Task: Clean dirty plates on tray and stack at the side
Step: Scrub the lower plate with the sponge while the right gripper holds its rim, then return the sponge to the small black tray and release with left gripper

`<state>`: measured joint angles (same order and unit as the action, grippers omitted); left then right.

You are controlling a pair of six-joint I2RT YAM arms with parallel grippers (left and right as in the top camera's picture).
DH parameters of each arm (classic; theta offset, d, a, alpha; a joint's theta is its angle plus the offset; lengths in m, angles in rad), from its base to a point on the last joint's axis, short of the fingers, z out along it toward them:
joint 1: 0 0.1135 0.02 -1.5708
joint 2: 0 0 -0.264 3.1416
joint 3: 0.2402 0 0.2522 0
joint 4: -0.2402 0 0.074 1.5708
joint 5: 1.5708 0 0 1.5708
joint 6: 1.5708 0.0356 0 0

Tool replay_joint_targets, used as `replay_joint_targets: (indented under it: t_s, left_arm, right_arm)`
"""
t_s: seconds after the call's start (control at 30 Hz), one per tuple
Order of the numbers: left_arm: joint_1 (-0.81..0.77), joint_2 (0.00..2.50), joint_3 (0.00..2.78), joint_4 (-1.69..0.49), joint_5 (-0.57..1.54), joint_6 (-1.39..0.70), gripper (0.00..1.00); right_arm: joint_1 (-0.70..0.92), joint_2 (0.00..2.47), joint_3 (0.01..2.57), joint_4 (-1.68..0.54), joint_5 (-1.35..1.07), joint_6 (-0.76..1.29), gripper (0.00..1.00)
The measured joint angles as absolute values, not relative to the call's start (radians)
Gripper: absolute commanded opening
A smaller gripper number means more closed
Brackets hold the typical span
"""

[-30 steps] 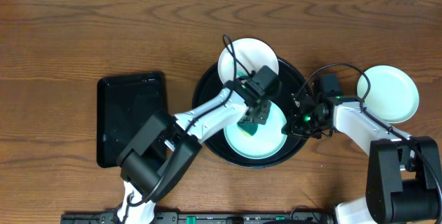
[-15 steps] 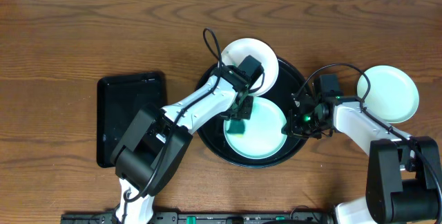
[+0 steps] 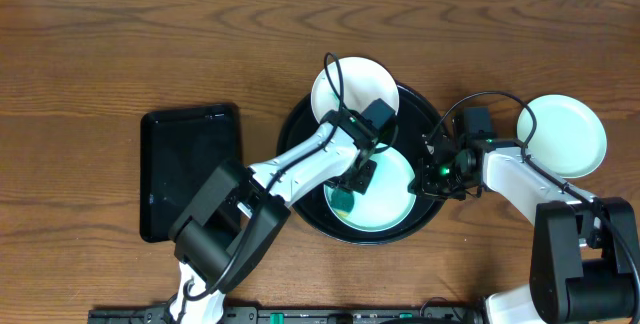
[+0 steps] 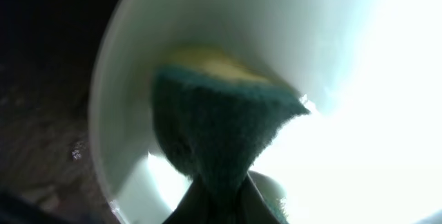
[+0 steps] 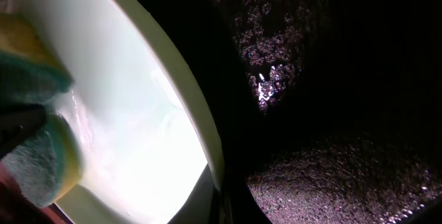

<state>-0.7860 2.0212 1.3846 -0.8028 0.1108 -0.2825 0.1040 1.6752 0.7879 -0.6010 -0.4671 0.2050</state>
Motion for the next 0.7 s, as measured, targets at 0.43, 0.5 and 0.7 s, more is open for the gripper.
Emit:
replay_joint_targets:
  t_s: [0.43, 0.5, 0.7]
  left_arm:
    - [-0.802, 2.027, 1.373, -0.660, 0.348, -0.262, 0.07]
    - [-0.805, 2.038, 1.390, -0.654, 0.396, -0.260, 0.07]
    - [-0.821, 2.048, 1.471, -0.750, 0.428, -0.270, 0.07]
  right_arm:
    - [0.104, 1.675, 0.790, -0.607, -0.463, 0.205, 0.01]
    - [0.104, 1.675, 0.790, -0.607, -0.463, 0.205, 0.01]
    - [0.104, 1.675, 0.790, -0.607, -0.462, 0.205, 0.01]
